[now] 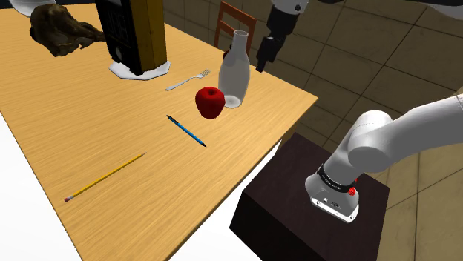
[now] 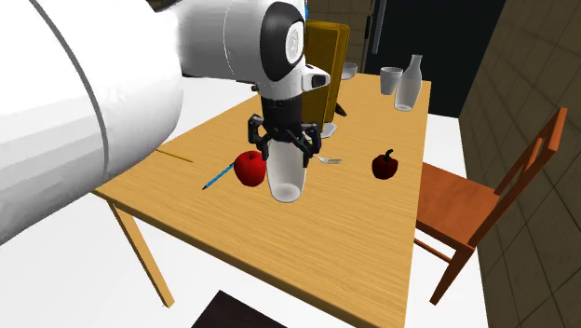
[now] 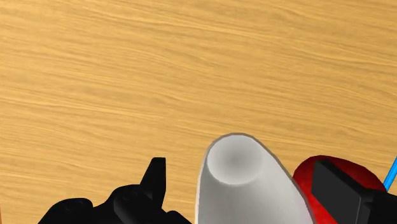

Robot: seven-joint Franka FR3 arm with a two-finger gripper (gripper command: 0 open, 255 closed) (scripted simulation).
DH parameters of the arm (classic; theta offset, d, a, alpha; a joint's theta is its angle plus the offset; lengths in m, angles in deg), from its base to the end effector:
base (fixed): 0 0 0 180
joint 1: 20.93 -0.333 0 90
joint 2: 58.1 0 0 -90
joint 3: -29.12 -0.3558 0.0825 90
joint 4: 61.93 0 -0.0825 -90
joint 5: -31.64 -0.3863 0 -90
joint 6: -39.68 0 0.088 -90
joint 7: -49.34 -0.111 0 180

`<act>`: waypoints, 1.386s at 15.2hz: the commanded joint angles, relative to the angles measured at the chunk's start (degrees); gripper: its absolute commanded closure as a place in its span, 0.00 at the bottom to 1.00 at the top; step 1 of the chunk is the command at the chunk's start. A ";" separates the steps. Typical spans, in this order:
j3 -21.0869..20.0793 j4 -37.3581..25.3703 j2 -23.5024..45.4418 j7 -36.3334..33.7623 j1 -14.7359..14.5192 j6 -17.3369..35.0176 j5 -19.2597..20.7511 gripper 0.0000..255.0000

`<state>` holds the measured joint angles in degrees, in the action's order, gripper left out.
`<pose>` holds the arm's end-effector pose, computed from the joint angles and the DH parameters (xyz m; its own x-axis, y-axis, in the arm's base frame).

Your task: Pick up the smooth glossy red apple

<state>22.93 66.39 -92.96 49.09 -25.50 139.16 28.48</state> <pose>0.3459 0.0827 0.6283 0.9818 0.1598 0.1023 0.1600 -0.9871 0.0062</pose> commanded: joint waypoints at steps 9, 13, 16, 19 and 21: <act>-8.21 -12.61 16.52 -10.34 -2.47 3.32 -2.74 0.00; -11.10 -19.47 23.90 -14.57 -3.44 3.67 -2.21 0.00; -11.14 -17.03 23.77 -14.46 -3.52 5.99 -2.30 0.00; -11.22 -14.71 23.76 -14.36 -3.58 8.29 -2.37 0.00; -11.27 -13.53 23.79 -14.31 -3.60 9.50 -2.40 0.00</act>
<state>11.65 52.09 -69.00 34.68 -29.10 148.03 26.15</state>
